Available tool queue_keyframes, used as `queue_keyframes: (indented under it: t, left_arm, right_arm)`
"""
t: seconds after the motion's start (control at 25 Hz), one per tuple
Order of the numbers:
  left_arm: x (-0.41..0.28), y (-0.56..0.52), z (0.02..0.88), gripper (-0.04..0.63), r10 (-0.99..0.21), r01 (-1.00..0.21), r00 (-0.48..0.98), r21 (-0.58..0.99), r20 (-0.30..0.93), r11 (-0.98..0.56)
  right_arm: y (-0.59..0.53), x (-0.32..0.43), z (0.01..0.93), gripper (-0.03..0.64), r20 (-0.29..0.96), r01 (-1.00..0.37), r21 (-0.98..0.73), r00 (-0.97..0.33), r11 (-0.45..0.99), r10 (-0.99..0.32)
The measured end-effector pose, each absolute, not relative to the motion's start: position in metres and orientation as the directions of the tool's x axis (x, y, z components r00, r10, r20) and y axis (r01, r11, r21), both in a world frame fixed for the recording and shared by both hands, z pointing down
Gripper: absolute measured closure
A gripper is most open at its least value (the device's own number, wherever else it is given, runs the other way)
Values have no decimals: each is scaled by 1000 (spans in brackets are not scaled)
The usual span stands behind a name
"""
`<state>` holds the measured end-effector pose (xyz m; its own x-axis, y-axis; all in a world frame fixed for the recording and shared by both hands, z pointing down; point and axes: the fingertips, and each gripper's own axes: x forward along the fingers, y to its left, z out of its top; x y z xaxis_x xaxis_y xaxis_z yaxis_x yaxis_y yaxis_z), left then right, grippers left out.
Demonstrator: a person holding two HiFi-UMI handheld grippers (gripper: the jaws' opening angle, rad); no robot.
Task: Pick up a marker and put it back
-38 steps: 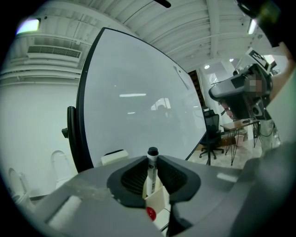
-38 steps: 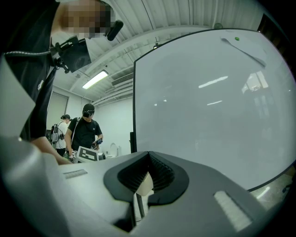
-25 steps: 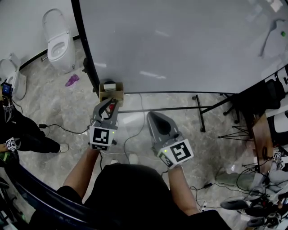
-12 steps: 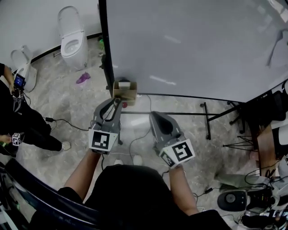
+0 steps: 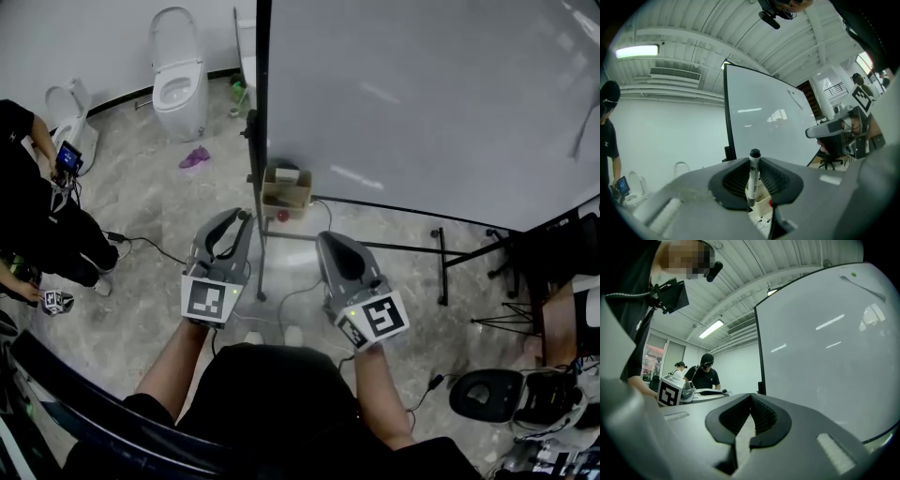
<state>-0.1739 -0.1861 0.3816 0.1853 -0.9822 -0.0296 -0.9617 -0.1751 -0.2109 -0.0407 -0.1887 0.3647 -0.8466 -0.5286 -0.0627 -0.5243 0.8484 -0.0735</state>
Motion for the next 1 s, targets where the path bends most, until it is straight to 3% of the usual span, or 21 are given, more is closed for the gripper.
queue_keyframes:
  t: [1.0]
  left_arm:
    - [-206, -141, 368, 523, -989, -978, 133, -170, -70, -120]
  right_arm:
    - [-169, -66, 363, 607, -63, -489, -69, -868, 869, -493]
